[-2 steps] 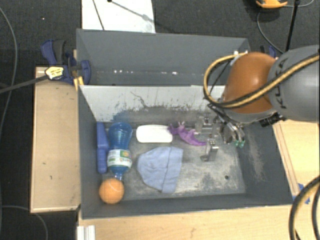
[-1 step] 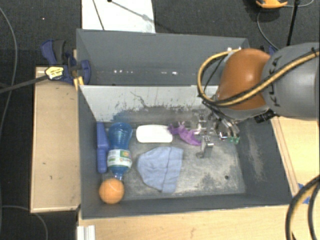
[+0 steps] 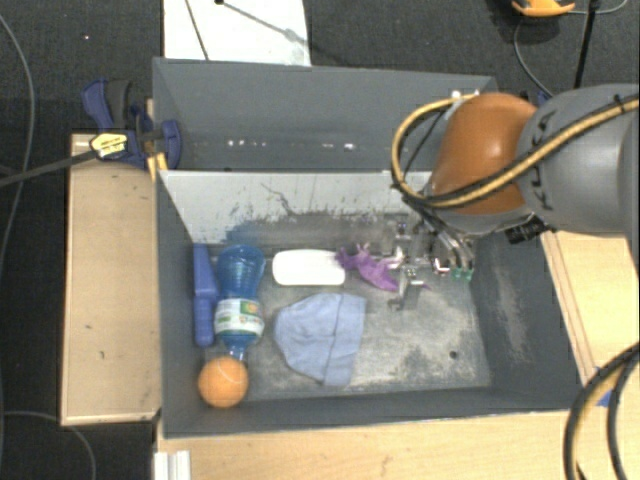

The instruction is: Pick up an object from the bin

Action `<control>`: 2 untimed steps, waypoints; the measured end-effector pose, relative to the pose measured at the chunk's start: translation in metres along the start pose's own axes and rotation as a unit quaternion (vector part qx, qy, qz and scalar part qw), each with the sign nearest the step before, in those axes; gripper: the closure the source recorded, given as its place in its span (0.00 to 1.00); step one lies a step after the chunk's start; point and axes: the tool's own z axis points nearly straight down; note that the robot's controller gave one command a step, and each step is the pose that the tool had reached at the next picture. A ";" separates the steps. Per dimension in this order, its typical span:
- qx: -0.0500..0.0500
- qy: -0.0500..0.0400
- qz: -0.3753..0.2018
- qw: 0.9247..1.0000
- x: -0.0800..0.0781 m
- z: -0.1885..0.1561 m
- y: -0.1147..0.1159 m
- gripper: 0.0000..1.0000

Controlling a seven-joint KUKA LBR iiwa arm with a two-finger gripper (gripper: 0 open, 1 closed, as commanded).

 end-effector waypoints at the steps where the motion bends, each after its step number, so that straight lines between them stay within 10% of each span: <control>1: 0.000 -0.001 0.007 1.000 0.004 0.031 0.010 0.00; 2: 0.000 -0.002 -0.026 1.000 0.000 0.041 0.008 1.00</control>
Offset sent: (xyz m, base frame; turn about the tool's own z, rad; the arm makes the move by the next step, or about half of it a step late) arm 0.0009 0.0065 -0.0383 -0.0663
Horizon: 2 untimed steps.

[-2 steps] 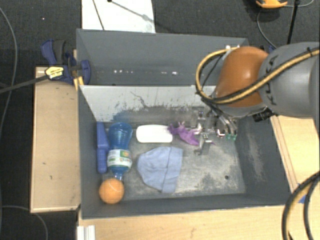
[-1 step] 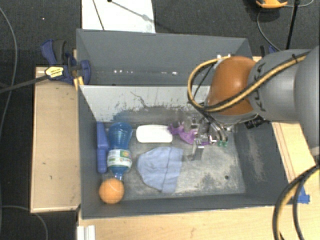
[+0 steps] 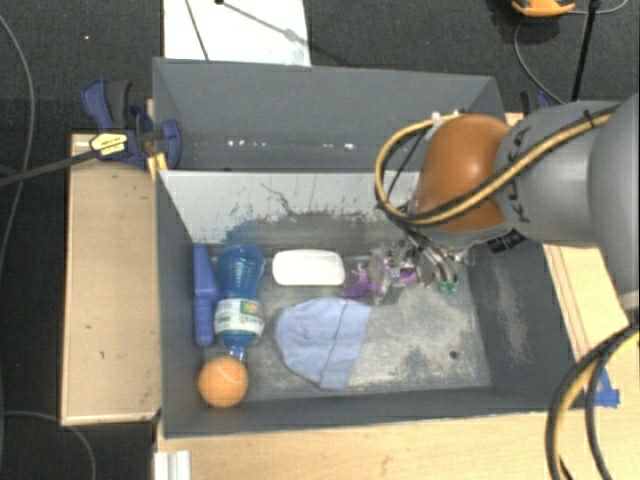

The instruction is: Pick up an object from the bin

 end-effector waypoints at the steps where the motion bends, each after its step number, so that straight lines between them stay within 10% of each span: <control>1: 0.000 -0.001 -0.006 1.000 -0.001 -0.003 -0.001 1.00; 2: 0.000 0.003 -0.006 1.000 0.006 -0.062 -0.001 1.00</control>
Offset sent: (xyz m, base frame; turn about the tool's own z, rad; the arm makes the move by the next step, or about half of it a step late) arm -0.0143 -0.0022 0.1468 -0.0213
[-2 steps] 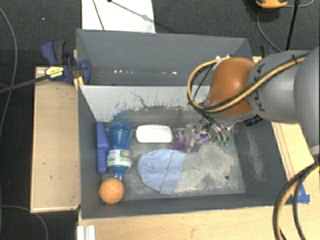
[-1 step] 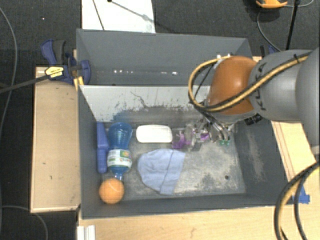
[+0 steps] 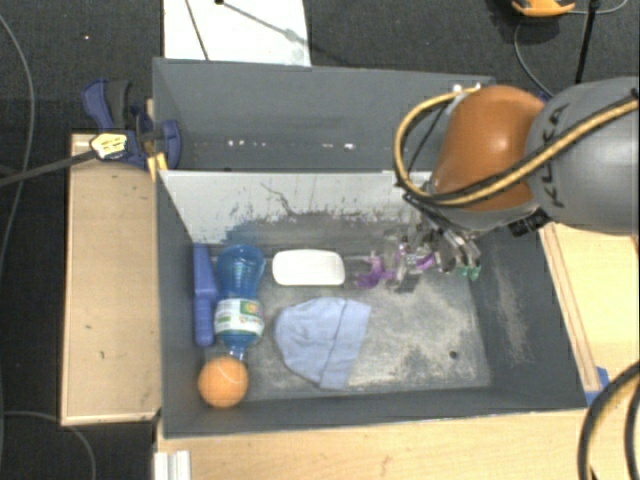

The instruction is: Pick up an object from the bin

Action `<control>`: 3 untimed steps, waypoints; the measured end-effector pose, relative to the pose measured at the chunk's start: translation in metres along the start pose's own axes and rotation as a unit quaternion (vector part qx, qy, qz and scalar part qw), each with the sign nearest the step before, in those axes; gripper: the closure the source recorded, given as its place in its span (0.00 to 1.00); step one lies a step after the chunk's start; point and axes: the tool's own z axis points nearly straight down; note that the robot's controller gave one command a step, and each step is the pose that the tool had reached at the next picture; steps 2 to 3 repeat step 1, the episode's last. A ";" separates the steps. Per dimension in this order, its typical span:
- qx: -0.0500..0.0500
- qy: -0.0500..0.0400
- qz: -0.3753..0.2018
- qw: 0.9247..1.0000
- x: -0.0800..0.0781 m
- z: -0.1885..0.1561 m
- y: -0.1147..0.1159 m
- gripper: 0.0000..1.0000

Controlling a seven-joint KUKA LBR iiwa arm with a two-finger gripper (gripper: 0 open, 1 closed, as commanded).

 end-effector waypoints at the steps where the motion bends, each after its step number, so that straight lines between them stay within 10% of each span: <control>1: 0.000 -0.002 -0.035 0.999 0.003 -0.068 0.003 1.00; 3: 0.000 -0.002 -0.035 0.999 0.003 -0.068 0.003 1.00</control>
Offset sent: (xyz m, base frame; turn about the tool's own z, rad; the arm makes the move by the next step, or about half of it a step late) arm -0.0079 -0.0069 0.1557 -0.0879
